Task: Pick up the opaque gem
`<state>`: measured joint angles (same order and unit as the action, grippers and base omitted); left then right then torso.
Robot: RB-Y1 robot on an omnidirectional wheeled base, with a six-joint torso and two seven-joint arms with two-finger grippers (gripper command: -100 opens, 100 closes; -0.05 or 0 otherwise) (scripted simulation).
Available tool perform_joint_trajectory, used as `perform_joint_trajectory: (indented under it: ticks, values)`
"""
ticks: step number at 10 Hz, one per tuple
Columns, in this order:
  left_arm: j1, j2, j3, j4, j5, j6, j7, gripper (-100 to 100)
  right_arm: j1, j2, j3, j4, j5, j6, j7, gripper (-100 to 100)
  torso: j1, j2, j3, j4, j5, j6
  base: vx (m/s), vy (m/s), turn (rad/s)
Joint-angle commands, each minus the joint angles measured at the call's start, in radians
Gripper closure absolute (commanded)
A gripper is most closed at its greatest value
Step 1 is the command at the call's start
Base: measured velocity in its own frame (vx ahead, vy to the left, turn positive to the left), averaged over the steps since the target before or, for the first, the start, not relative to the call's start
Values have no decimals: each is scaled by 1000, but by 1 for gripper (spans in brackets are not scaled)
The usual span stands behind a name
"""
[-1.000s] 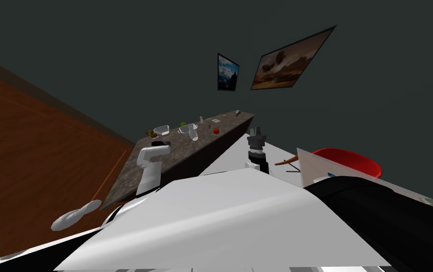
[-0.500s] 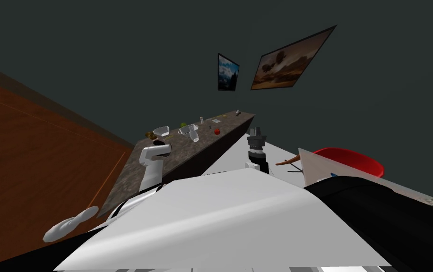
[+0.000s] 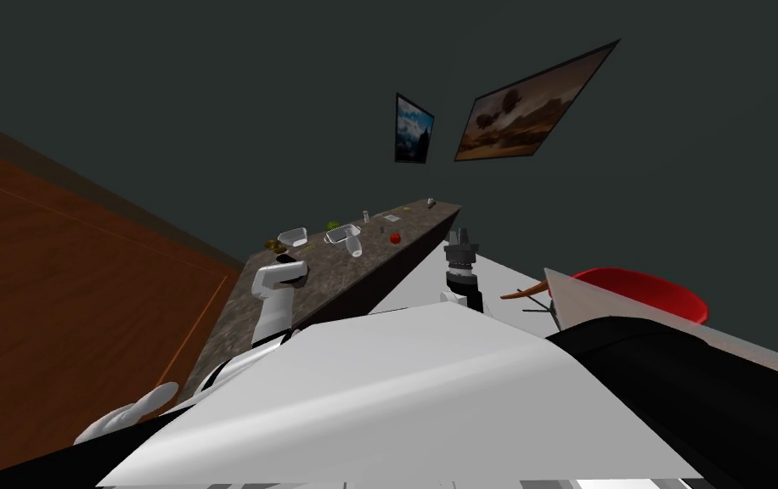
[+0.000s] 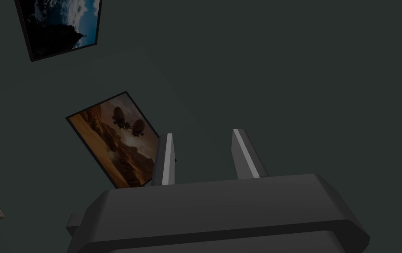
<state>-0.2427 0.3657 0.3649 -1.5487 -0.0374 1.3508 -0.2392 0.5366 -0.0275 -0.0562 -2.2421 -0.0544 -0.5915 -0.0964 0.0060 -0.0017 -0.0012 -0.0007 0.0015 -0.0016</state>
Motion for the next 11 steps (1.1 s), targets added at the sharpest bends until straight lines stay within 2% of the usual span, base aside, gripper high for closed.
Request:
perform_joint_trajectory:
  ticks: [1, 2, 5, 7, 8, 9, 11]
  values:
    - [0, 0, 0, 0, 0, 0, 0, 0, 0, 0, 0, 0, 0, 0, 0, 0, 0, 0, 0, 0, 0, 0, 7, 12, -2]
    - [-11, 2, -1, 30, -9, -16, 12, -100, 0, 0, 0, 0, 0, 0, 0, 0, -3, 2, 1, 1, -1, 0, -11, 20, -70]
    - [-39, 5, -5, 105, -32, -57, 43, -100, 0, 0, 0, 0, 0, 0, 0, 0, -3, 6, 4, 1, -1, 0, -41, 41, -96]
    - [-50, 7, -6, 135, -41, -73, 56, -100, 0, 0, 0, 0, 0, 0, 0, 0, -3, 7, 4, 2, -1, 0, -44, 30, -61]
    - [-46, 6, -6, 125, -38, -67, 51, -100, 0, 0, 0, 0, 0, 0, 0, 0, -2, 6, 3, 1, 0, 0, -17, 8, -12]
    - [-47, 6, -6, 127, -38, -70, 53, 100, 0, 0, 0, 0, 0, 0, 0, 0, -2, 4, 2, 1, 0, 0, -5, 1, 8]
    - [-48, 6, -5, 126, -38, -70, 54, 100, 0, 0, 0, 0, 0, 0, 0, 0, -3, 2, 0, -1, 0, 0, 0, 0, 0]
